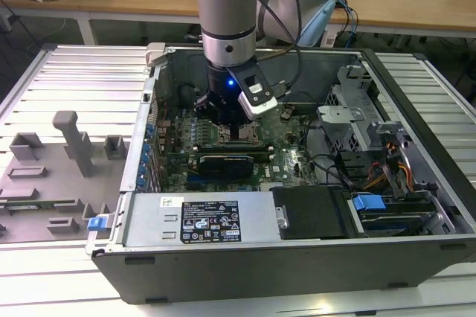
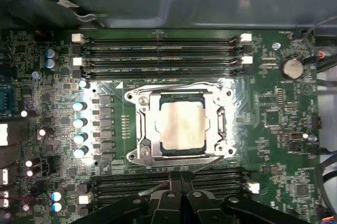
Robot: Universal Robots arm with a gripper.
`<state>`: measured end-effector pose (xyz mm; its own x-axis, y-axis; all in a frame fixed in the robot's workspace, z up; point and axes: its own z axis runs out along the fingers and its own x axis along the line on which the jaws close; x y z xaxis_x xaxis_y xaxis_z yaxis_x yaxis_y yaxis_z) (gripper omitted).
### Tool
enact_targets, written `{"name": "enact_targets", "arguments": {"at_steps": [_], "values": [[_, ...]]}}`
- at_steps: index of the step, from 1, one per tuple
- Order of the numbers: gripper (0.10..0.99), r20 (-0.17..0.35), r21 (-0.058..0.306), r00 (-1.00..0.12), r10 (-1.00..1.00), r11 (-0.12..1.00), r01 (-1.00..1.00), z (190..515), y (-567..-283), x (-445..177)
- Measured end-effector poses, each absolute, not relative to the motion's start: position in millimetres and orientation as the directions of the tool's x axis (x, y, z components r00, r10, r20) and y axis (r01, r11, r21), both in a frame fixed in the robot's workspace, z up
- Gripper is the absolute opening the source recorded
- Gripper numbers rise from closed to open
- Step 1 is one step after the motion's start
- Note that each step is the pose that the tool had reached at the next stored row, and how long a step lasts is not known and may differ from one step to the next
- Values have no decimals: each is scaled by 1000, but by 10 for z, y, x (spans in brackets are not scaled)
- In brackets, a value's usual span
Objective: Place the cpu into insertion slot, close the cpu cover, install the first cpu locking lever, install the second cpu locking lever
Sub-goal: 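Install the second cpu locking lever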
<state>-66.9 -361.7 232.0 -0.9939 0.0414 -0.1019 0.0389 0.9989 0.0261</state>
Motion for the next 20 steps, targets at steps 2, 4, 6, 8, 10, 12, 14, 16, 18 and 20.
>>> {"name": "enact_targets", "arguments": {"at_steps": [2, 4, 6, 8, 10, 12, 14, 16, 18, 20], "values": [[106, -102, 26, -994, 41, 999, 39, 2300, -3619, -678], [106, -102, 26, -994, 41, 999, 39, 2274, -3621, -685], [106, -102, 26, -994, 41, 999, 39, 2236, -3622, -703], [106, -102, 26, -994, 41, 999, 39, 2229, -3623, -710], [106, -102, 26, -994, 41, 999, 39, 2228, -3622, -710], [106, -103, 31, -994, 42, 999, 39, 2225, -3627, -725], [106, -105, 46, -994, 43, 998, 39, 2223, -3645, -761], [106, -106, 73, -993, 46, 997, 38, 2212, -3691, -811], [106, -106, 85, -993, 48, 996, 39, 2202, -3734, -831], [106, -105, 100, -993, 49, 994, 39, 2192, -3778, -850]]}}
